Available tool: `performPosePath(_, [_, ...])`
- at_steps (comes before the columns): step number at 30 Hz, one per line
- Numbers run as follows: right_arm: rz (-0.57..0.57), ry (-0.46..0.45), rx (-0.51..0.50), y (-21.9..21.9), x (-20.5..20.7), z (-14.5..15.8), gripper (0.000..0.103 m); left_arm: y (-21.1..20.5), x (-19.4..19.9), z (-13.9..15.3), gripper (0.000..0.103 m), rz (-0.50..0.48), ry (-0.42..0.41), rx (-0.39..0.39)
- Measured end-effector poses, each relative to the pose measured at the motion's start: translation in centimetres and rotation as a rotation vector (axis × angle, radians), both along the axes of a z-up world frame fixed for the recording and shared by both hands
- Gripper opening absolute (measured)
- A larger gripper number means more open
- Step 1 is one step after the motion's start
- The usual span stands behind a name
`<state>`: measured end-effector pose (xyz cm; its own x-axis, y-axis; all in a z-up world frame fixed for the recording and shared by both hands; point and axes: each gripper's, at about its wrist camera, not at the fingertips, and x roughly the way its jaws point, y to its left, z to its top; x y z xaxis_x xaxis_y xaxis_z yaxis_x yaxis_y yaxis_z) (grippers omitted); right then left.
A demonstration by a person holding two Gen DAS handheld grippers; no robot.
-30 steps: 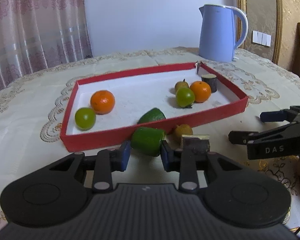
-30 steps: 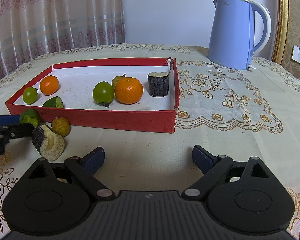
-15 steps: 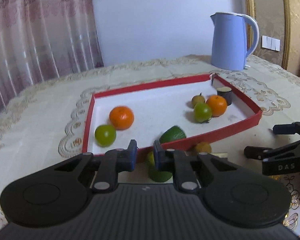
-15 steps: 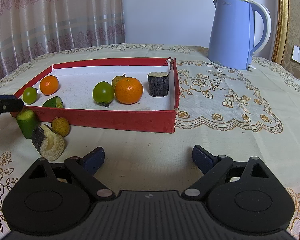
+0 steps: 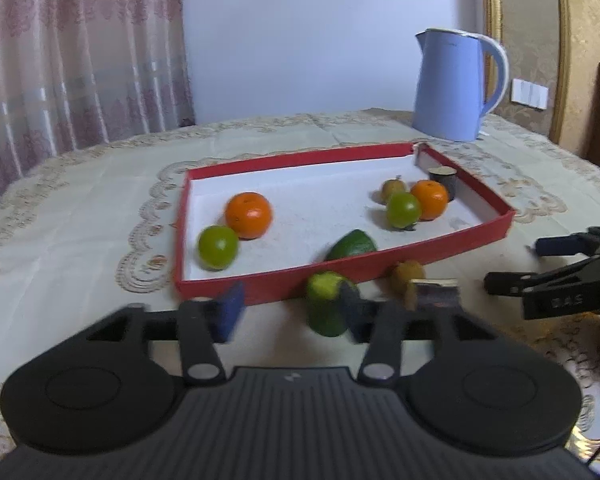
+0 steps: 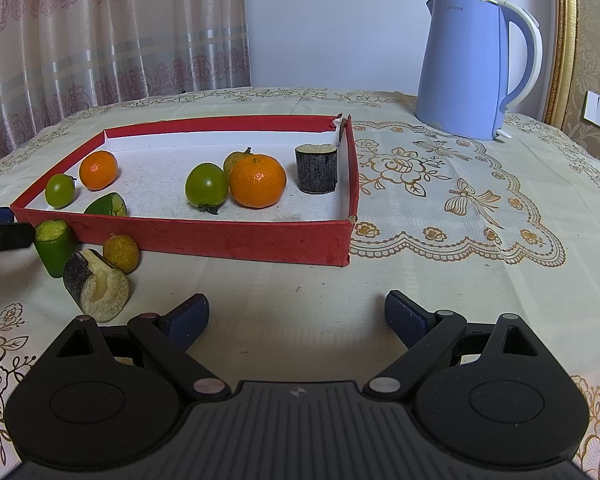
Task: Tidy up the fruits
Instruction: 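Lift the cucumber chunk with the left gripper into the tray, release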
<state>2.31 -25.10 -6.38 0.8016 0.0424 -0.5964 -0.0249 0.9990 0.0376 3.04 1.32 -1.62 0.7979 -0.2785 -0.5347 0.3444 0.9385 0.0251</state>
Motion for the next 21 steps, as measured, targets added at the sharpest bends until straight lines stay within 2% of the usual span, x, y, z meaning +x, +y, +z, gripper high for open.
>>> performPosePath(3, [0.0,0.0,0.0,0.0,0.0,0.0,0.095,-0.3,-1.0,0.5,0.08,-0.004,-0.041,-0.029])
performPosePath(7, [0.0,0.0,0.0,0.0,0.0,0.0,0.095,-1.7,-1.5,0.7,0.08,-0.009,-0.083,0.027])
performPosePath(9, [0.0,0.0,0.0,0.0,0.0,0.0,0.095,-2.3,-1.1,0.3,0.061,0.006,-0.08,0.065])
performPosePath(12, [0.0,0.0,0.0,0.0,0.0,0.0,0.095,-2.2,0.0,-0.6,0.048,0.002,-0.01,0.06])
performPosePath(17, [0.0,0.0,0.0,0.0,0.0,0.0,0.095,-2.0,1.0,-1.7,0.046,0.012,0.044,0.026])
performPosePath(19, [0.0,-0.001,0.0,0.0,0.0,0.0,0.095,-2.2,1.1,-1.9,0.038,-0.005,0.052,0.03])
performPosePath(20, [0.0,-0.001,0.0,0.0,0.0,0.0,0.095,-2.3,1.1,-2.0,0.03,-0.016,0.058,0.026])
performPosePath(21, [0.0,-0.001,0.0,0.0,0.0,0.0,0.095,-2.4,1.1,-2.0,0.028,-0.025,0.064,0.02])
